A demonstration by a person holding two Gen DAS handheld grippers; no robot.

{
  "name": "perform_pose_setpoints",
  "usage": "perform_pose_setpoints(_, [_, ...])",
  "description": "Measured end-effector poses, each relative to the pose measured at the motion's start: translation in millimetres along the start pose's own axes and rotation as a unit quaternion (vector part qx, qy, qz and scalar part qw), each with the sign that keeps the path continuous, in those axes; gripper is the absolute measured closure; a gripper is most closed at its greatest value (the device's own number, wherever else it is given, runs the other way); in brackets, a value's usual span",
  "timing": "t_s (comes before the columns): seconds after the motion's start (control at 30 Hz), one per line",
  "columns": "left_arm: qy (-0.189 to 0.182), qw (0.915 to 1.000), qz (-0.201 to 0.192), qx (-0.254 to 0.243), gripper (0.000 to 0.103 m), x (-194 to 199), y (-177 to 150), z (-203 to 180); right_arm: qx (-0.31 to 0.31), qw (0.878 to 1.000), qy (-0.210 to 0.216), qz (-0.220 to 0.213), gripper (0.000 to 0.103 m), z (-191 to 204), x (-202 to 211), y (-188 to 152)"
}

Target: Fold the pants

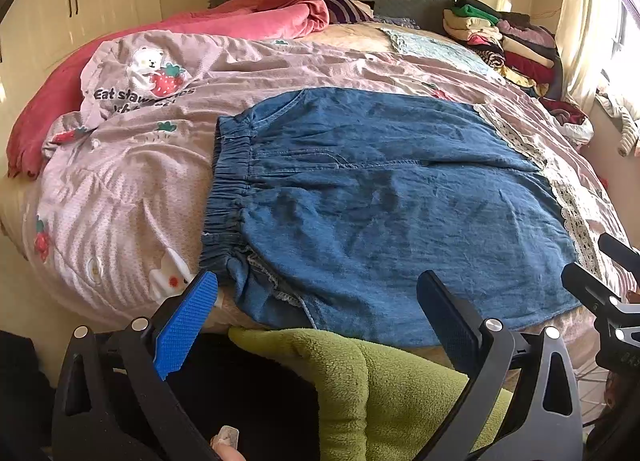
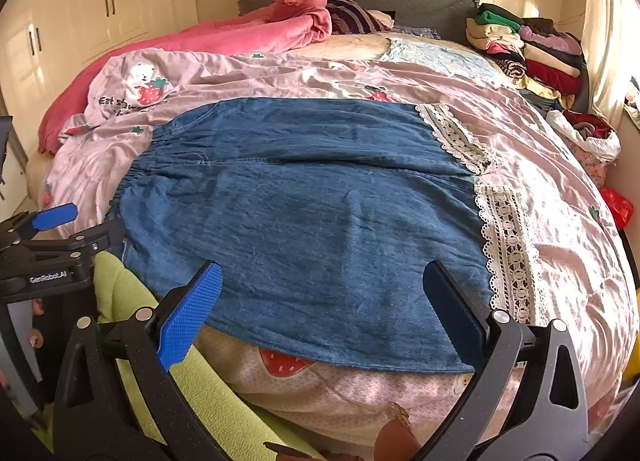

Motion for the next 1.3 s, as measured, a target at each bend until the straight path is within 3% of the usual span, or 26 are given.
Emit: perform_pose_setpoints(1.3, [0.01,0.9998,-0.012,0.01,0.004,-3.4,7.4,11.0,0.01,1.0,0.003,0.004,0.008,7.1,-10.7,5.5])
Point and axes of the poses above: each gripper's, at about its wrist camera, not at the fingertips, and x roughly against the way its jaws point, z to its left, y to its top, the point moved 3 cm from there along -x, roughly the way its jaws point, and after that the axes turned 7 degrees about x, right-handed, at the moved point
